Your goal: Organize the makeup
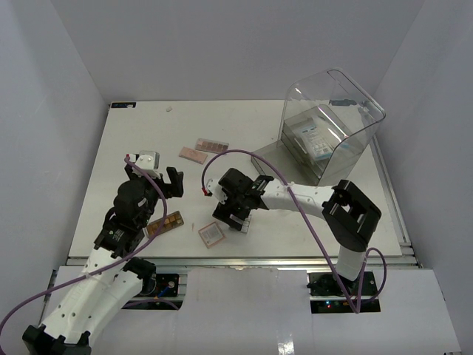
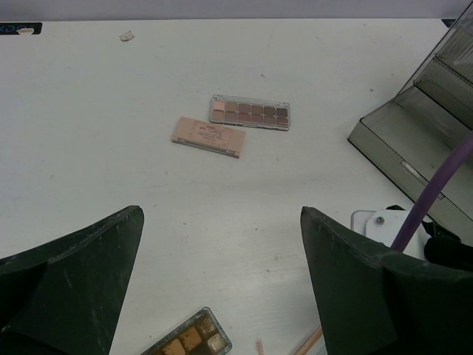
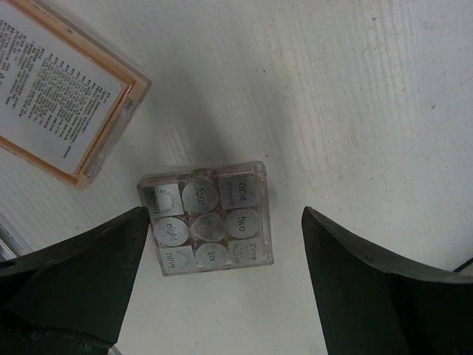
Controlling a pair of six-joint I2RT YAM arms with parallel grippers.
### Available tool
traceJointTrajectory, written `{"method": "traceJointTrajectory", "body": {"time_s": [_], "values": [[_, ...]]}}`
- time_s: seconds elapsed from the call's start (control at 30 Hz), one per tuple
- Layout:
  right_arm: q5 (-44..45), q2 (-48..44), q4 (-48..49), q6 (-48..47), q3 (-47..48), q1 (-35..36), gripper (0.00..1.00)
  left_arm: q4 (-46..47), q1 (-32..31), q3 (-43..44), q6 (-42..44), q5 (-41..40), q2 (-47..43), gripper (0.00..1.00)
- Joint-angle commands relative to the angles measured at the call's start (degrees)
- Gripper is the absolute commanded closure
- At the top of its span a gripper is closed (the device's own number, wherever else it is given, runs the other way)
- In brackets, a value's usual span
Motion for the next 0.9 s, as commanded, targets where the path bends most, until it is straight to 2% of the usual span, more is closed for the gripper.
{"method": "traceJointTrajectory", "body": {"time_s": [0.0,0.5,0.87], "values": [[2.38,1.14,2.39,2.12,0.14,0.1,0.1,0.02,0.15,0.52,0.61,-1.51,-0.6,0.02],[1.2,1.74,2.39,-0.97,-2.3,0.18,0.1,0.06,0.2,0.43,0.57,-1.4,-0.7,0.02],[-5.7,-0.68,1.55,-2.92,-3.95,0.17,0.1,0.02,0.2,0.34,0.52,-1.43,-0.3,0.02]]}}
